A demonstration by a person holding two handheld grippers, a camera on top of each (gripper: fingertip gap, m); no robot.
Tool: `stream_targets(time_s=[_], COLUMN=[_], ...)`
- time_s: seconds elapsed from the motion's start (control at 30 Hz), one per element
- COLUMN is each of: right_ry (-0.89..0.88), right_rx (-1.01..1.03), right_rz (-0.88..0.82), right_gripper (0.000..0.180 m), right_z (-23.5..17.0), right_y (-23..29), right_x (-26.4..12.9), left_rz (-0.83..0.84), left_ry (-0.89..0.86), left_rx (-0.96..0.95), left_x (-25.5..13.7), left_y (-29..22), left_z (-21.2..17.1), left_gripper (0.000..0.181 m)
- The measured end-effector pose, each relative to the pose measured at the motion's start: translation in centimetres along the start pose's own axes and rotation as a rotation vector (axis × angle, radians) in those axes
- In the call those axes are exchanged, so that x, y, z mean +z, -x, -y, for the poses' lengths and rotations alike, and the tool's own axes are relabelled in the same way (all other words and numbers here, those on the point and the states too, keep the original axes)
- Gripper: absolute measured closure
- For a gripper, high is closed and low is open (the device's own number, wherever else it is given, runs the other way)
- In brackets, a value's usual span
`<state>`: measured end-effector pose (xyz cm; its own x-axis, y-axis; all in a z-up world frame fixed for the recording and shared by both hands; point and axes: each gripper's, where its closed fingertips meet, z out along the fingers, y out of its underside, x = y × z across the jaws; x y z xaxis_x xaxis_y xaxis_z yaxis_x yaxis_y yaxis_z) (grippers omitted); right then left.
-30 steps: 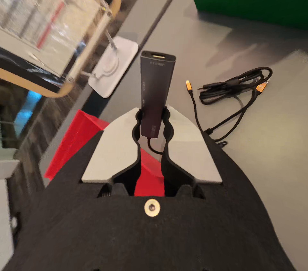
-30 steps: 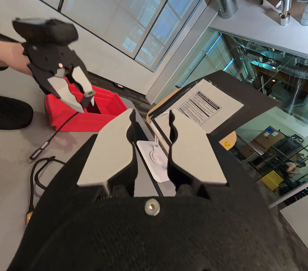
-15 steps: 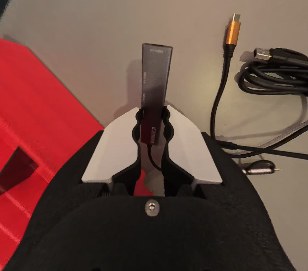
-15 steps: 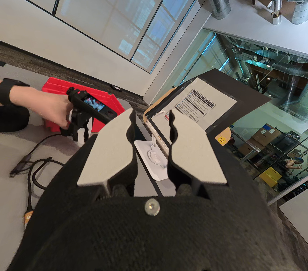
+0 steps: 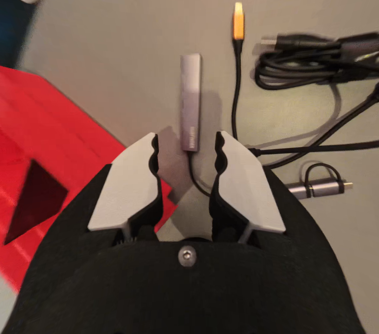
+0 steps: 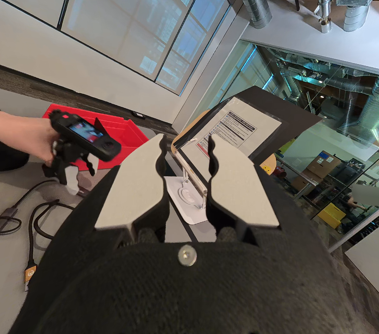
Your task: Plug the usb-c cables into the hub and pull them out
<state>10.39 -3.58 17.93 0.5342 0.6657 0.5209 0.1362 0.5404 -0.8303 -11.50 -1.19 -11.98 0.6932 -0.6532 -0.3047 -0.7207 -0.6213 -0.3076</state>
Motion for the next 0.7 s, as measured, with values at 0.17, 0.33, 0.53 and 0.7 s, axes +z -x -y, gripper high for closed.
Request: stream_targets(time_s=[0.17, 0.33, 0.53, 0.7], right_ry=[-0.025, -0.018, 0.003, 0.026], right_rx=[0.003, 0.000, -0.010, -0.007], right_rz=[-0.019, -0.012, 0.002, 0.005], right_gripper=[0.141, 0.141, 0.141, 0.141], right_z=[0.6, 0.6, 0.4, -0.2], right_y=[-0.3, -0.1, 0.3, 0.2], right_x=[-0.4, -0.3, 0.0, 0.2], left_rz=[0.624, 0.567, 0.386, 0.295], left_ry=[-0.413, -0.196, -0.235, -0.254], left_rx=[-0.064, -0.207, -0.264, -0.400], left_x=[-9.5, -6.3, -5.5, -5.7], left_y=[8.5, 10.8, 10.5, 11.2], left_z=[1.2, -2.9, -3.7, -5.4], left_gripper=[0.131, 0.120, 0.152, 0.151])
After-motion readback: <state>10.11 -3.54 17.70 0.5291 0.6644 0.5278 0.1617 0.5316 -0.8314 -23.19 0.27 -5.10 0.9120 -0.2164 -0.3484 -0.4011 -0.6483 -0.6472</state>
